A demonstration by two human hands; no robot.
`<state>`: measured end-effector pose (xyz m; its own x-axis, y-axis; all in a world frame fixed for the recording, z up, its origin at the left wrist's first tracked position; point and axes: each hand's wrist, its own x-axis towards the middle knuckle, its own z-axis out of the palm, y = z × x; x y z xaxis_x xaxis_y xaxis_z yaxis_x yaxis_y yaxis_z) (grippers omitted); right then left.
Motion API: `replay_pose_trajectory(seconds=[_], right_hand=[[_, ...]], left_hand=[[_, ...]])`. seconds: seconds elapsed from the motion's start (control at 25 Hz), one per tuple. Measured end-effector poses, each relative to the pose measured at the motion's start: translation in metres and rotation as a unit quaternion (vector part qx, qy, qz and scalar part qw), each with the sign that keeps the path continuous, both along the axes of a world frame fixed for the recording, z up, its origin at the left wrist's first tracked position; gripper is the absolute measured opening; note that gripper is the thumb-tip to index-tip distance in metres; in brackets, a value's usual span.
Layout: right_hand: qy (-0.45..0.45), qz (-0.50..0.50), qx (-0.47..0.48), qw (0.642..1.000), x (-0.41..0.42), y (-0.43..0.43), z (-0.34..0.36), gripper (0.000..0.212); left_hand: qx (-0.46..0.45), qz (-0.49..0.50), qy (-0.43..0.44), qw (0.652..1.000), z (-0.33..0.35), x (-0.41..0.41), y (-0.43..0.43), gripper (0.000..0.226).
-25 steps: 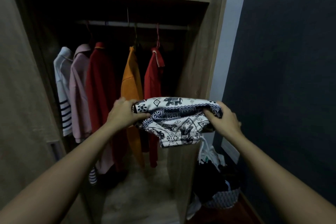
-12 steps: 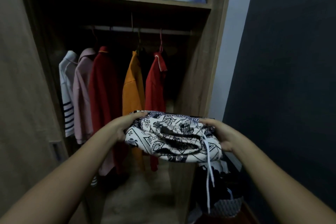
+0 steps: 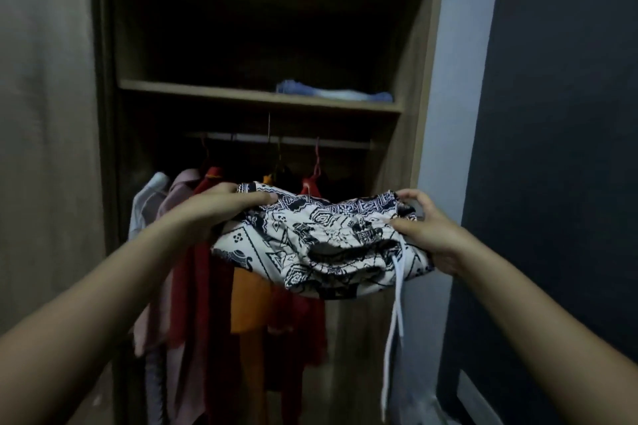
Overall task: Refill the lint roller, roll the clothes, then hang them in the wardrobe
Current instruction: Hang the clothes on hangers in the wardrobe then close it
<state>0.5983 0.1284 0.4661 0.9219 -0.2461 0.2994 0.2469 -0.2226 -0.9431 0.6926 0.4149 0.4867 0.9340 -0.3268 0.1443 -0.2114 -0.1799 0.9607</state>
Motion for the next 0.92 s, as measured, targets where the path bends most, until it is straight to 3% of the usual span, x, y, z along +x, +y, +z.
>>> replay_pose_trajectory(seconds=[0.12,0.2,0.36,0.52,0.68,0.84,0.92], right_hand=[[-0.09,-0.015,-0.081,0.993,0.017,0.004,0.073,0.036],[-0.128,-0.026,-0.113,0.985,0.035,0.007,0.111,0.033],[-0.157,-0.14,-0.235,0.949,0.085,0.007,0.171,0.044],[-0.184,-0.234,-0.315,0.901,0.135,0.004,0.22,0.049],[-0.171,-0.316,-0.369,0.857,0.197,-0.009,0.265,0.049],[-0.128,-0.374,-0.384,0.834,0.243,-0.028,0.298,0.029],[-0.08,-0.375,-0.412,0.827,0.259,-0.031,0.299,0.028]], left_hand=[[-0.015,0.074,-0.138,0.988,0.072,0.005,-0.001,0.049],[-0.036,0.102,-0.185,0.977,0.11,0.017,-0.001,0.042],[-0.033,0.113,-0.227,0.967,0.162,0.061,-0.004,0.042],[-0.089,0.121,-0.246,0.958,0.202,0.119,-0.019,0.049],[-0.114,0.091,-0.239,0.96,0.242,0.186,-0.04,0.069],[-0.14,0.081,-0.251,0.954,0.262,0.223,-0.069,0.039],[-0.089,0.088,-0.266,0.956,0.261,0.241,-0.079,0.038]])
